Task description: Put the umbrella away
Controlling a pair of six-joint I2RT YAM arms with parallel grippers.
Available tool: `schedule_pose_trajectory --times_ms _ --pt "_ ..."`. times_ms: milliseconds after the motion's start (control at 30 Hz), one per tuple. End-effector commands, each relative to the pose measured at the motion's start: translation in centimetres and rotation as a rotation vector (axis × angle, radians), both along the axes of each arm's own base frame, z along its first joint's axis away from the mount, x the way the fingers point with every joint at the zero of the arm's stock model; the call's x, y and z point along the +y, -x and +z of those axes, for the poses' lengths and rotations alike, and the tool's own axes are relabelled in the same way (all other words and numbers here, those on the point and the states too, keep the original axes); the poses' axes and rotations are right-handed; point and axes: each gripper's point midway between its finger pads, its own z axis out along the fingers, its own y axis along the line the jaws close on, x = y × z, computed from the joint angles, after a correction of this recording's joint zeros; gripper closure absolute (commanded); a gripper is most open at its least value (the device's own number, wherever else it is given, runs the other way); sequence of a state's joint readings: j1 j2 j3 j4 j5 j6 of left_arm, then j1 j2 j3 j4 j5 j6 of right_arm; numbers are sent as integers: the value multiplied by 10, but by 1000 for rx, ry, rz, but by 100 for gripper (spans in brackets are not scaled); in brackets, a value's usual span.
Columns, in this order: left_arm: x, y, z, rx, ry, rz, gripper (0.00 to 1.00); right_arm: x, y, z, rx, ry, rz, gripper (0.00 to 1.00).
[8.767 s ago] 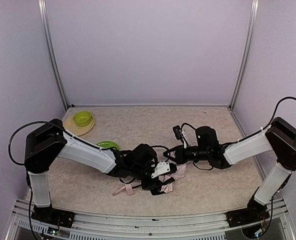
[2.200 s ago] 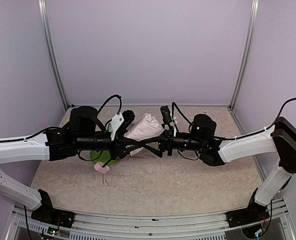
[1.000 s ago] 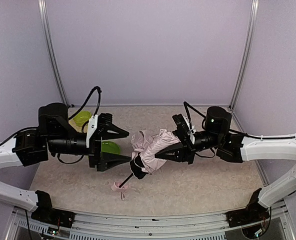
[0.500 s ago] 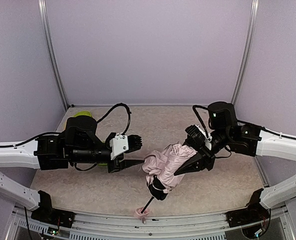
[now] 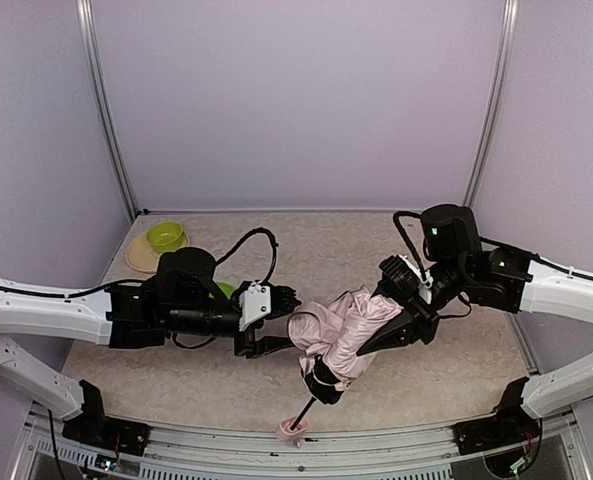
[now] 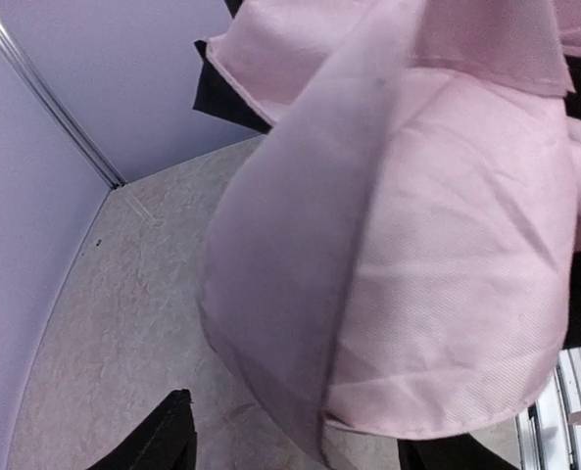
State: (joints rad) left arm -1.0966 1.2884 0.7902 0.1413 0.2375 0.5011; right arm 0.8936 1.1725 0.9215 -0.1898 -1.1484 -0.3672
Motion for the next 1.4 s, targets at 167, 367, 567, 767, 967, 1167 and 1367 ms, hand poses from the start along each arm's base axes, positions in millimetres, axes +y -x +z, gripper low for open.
schedule_pose_trajectory --times_ms 167,367,567,767,967,1167,1367 --pt "-12 -25 11 11 82 76 100 -4 6 22 -50 -60 21 100" --pt "41 -82 58 -102 179 370 100 -9 4 10 -61 -17 -30 100" --pt "77 -75 162 -278 378 415 100 -8 -3 -3 -53 9 -84 100" --pt "59 -64 201 -313 338 347 100 2 -5 -10 -8 31 -54 100" --pt "47 -94 184 -292 208 458 100 16 3 -5 -32 33 2 100" --pt "29 -141 108 -186 49 460 100 14 22 25 -68 -108 135 100" --pt "-8 -162 2 76 -94 336 100 -4 44 67 -155 -355 276 100"
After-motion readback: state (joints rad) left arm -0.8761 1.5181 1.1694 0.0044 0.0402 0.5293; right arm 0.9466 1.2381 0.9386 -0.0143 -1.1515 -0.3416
